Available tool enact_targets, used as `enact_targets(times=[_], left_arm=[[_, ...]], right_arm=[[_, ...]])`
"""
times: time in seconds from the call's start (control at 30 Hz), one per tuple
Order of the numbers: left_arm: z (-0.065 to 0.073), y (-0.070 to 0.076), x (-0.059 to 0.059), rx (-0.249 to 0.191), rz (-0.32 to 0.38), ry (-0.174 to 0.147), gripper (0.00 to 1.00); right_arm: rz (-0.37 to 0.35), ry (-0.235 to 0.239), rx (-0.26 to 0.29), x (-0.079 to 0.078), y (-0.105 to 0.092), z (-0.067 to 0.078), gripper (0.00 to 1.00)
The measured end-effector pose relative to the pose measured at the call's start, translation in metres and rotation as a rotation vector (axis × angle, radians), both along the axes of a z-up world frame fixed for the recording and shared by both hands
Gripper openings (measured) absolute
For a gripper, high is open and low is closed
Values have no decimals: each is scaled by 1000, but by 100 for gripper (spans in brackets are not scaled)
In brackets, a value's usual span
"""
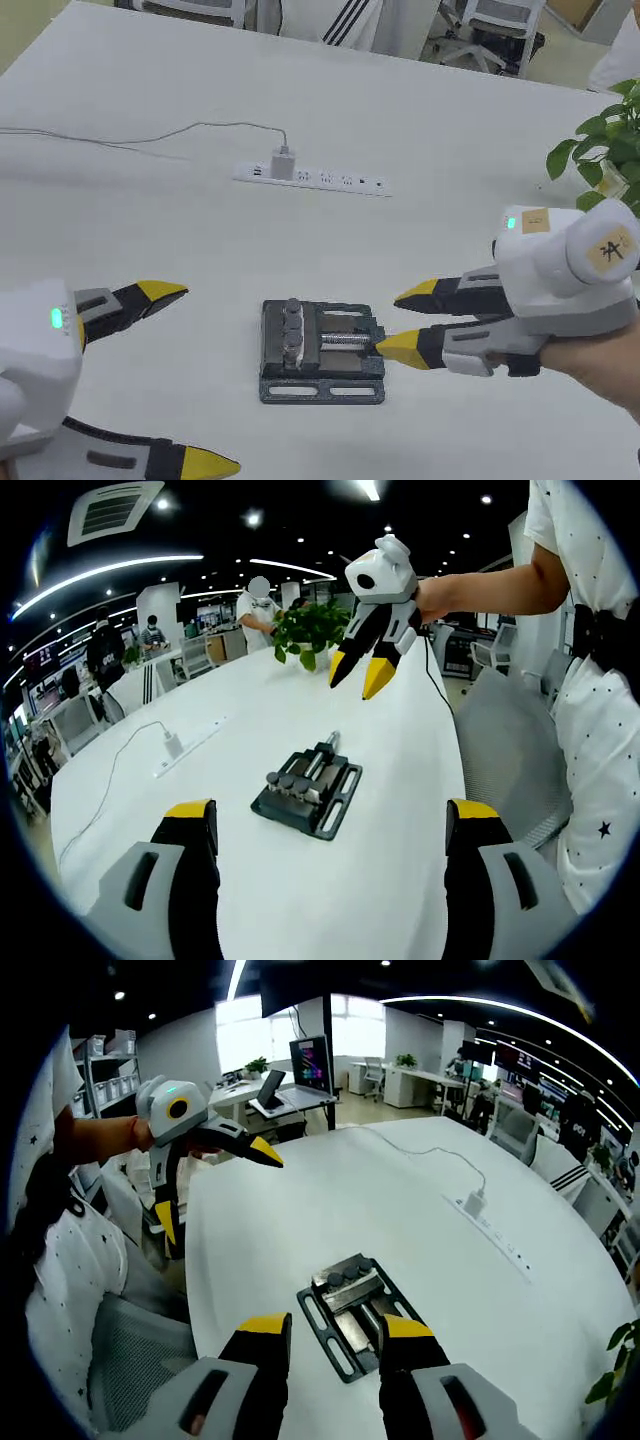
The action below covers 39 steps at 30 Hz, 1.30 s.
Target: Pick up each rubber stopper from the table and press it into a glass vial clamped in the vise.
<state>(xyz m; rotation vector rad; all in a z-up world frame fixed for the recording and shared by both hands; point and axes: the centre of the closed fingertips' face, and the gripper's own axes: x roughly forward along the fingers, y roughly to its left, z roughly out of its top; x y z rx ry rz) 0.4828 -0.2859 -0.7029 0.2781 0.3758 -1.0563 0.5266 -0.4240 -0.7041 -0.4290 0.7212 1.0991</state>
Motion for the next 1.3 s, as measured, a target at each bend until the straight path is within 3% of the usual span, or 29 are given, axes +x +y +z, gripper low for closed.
enact_targets(times=[0.23,0.57,0.87,1.07,1.3], left_arm=[[1,-2,-2,-7,-9,17,99],[-8,-3,-5,36,-17,37,99],[-15,-13,-7,45,-29,41,99],[-23,-14,-4,50,-24,39,99],[-38,-12,-4,54,-4,47,99]], right_arm=[[-15,-1,52,-6,-11,-2,43],[2,-12,99,-21,-29,-13,63],[35,-31,164,-32,-42,-21,82],[55,-28,159,-37,-50,-34,92],[44,-35,146,-38,-64,-44,95]])
